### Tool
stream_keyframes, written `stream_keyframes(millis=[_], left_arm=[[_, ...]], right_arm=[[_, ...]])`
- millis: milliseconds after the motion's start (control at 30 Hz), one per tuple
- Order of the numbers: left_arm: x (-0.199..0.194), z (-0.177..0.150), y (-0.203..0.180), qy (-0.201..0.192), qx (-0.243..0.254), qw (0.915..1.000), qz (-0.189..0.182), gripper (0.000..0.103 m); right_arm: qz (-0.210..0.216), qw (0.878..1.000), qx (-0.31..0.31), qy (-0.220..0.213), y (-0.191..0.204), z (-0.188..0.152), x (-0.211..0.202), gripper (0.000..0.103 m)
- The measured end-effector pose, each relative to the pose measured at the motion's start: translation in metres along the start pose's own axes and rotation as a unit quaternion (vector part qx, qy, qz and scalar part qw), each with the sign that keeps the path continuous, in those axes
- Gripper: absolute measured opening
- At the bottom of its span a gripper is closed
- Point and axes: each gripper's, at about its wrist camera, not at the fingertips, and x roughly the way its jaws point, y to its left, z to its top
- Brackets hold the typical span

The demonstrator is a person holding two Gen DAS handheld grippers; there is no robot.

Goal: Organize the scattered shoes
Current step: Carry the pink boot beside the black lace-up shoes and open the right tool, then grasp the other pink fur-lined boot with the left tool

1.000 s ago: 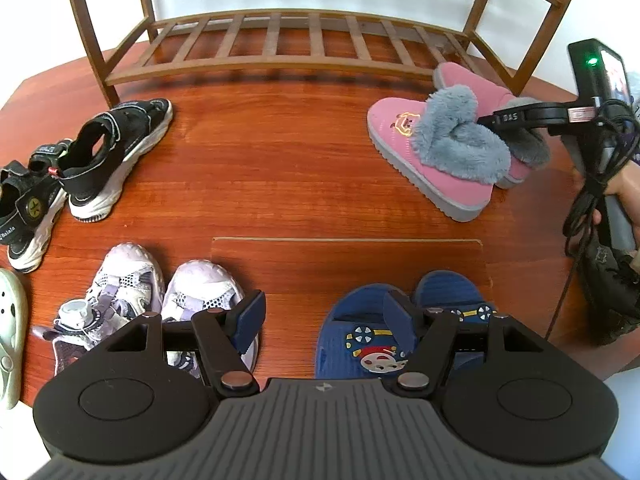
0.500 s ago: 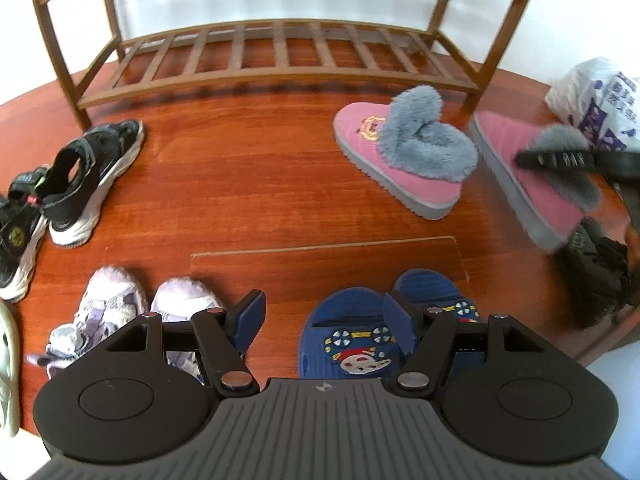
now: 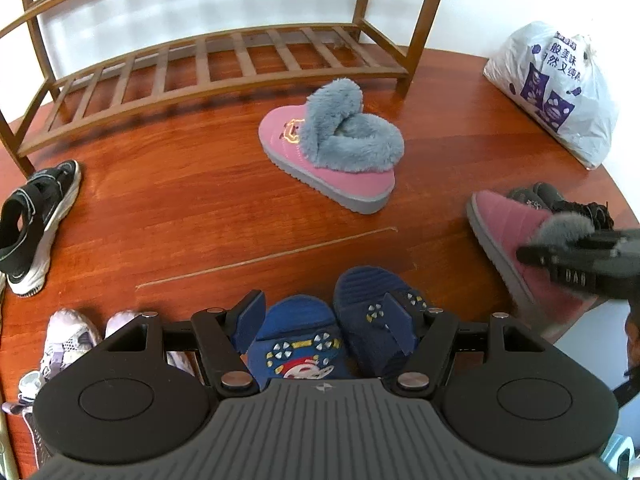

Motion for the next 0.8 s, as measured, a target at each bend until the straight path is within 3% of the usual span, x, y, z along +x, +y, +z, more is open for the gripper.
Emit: stream_keyframes(millis=[200, 300, 400, 567, 800], left_arm=[[0.011, 0.017, -0.008, -0.004, -0.048, 0.9986, 0.021, 0.068], [0.014, 0.025, -0.012, -0.014, -0.076, 0.9965, 0.032, 0.071], [0.020, 0.032, -0.015, -0.018, -0.099, 0.9941, 0.041, 0.072], [0.033, 0.044, -0.018, -0.030, -0.139, 0.9882, 0.057, 0.073], [0.060, 0.070, -0.016, -0.042, -0.175, 0.9816, 0.065, 0.073]], right_arm=[[0.004, 1.000, -0.020, 0.017, -0.010, -0.013, 0.013, 0.020], [0.023, 0.999, -0.025, 0.021, -0.011, -0.019, 0.013, 0.027], [0.034, 0.999, -0.027, 0.024, -0.009, -0.019, 0.010, 0.046], [0.064, 0.997, -0.015, 0.041, -0.011, -0.023, -0.007, 0.058], [0.091, 0.995, -0.002, 0.041, -0.020, -0.023, -0.043, 0.058]])
